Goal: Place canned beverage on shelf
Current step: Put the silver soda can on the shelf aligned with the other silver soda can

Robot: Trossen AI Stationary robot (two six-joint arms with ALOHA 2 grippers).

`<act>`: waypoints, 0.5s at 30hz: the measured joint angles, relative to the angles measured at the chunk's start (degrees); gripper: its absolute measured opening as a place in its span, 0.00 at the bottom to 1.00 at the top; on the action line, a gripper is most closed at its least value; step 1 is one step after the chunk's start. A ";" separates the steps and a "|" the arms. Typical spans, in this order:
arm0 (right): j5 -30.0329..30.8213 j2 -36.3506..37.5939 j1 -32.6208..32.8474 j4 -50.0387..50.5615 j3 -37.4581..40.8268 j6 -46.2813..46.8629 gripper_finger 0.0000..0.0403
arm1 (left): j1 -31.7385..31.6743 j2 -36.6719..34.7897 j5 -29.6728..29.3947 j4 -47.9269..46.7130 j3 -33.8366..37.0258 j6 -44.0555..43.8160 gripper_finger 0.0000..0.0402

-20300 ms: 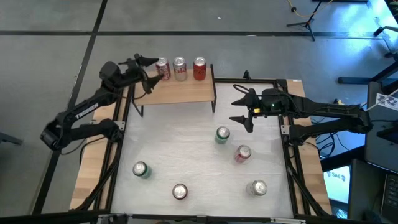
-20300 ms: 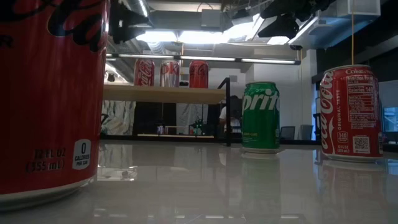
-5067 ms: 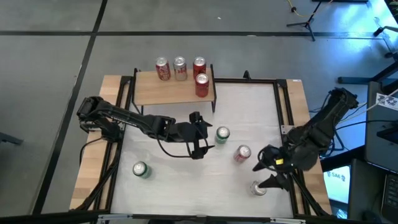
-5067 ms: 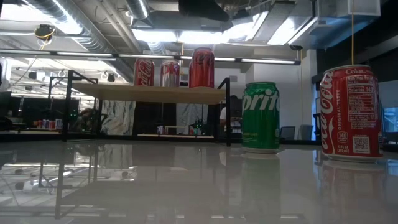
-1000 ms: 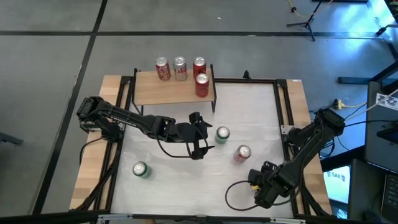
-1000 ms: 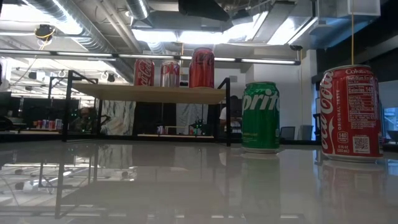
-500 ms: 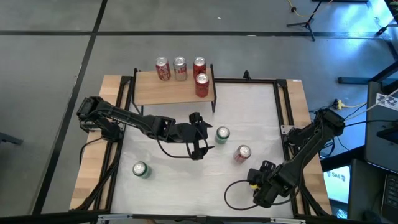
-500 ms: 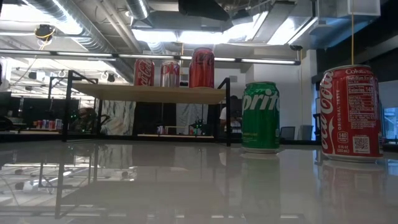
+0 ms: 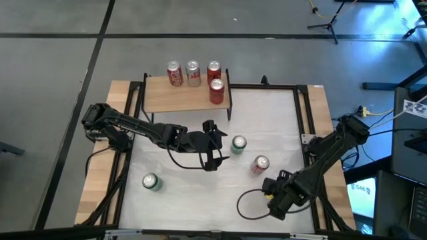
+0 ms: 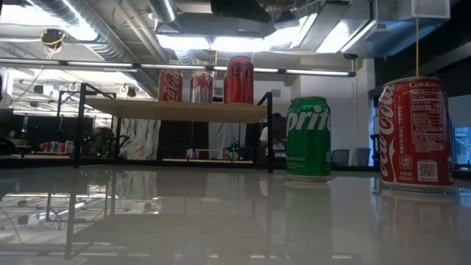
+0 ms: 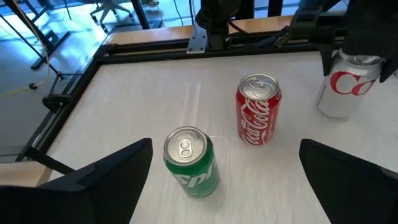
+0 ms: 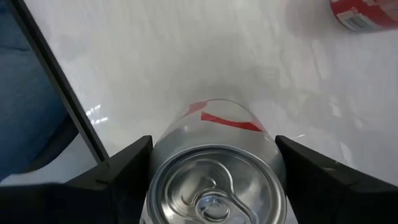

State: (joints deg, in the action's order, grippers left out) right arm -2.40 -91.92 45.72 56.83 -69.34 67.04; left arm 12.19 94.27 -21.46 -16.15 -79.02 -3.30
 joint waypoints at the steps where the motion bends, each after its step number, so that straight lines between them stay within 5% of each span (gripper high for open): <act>1: -0.86 0.00 -0.68 -0.14 0.00 -0.77 0.73 | 0.00 -0.25 0.43 0.08 -0.03 0.28 0.98; 15: -2.77 -0.17 -11.88 7.38 -11.13 -21.76 0.72 | -0.39 -16.28 4.56 -14.06 -0.07 2.49 0.98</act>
State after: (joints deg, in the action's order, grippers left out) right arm -5.17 -92.09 33.84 64.21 -80.47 45.29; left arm 11.80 77.99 -16.90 -30.21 -79.09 -0.81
